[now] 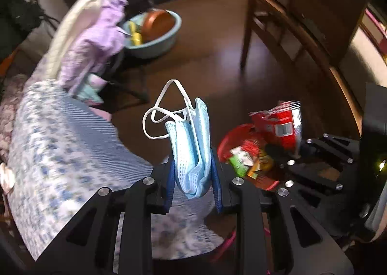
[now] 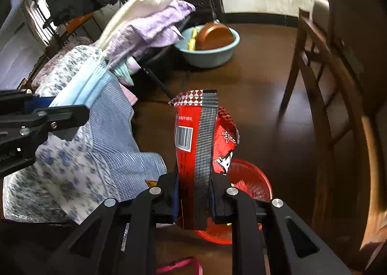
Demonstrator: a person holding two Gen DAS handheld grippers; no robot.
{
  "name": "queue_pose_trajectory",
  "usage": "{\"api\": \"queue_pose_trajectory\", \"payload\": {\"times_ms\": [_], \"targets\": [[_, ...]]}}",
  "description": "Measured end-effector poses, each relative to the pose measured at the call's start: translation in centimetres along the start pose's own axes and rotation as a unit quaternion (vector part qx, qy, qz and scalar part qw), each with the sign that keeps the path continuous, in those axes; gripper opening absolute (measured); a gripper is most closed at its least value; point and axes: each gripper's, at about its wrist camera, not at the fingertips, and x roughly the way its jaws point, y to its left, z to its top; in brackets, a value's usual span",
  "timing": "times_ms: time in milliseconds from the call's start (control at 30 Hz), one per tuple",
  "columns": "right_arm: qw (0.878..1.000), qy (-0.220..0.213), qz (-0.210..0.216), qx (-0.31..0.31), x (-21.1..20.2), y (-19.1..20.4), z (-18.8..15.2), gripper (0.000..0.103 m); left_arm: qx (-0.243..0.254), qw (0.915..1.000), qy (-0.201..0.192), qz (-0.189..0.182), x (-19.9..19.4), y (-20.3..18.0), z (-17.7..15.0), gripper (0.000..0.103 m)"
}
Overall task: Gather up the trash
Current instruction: 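Carry both items over the red basket and open both tools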
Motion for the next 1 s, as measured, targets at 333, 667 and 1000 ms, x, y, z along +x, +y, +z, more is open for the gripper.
{"api": "queue_pose_trajectory", "payload": {"times_ms": [333,667,1000], "targets": [[0.997,0.059,-0.010,0.050,5.0,-4.1,-2.8,0.019,0.001,0.9904,0.112,-0.081,8.7,-3.5,1.2,0.028],[0.992,0.100,-0.010,0.082,8.6,-5.7,-4.9,0.019,0.001,0.9819,0.161,-0.100,13.5,-5.0,1.4,0.030],[0.990,0.101,-0.028,0.092,9.3,-6.0,-4.9,0.038,0.003,0.9833,0.161,-0.085,14.0,-5.7,1.5,0.072]]}}
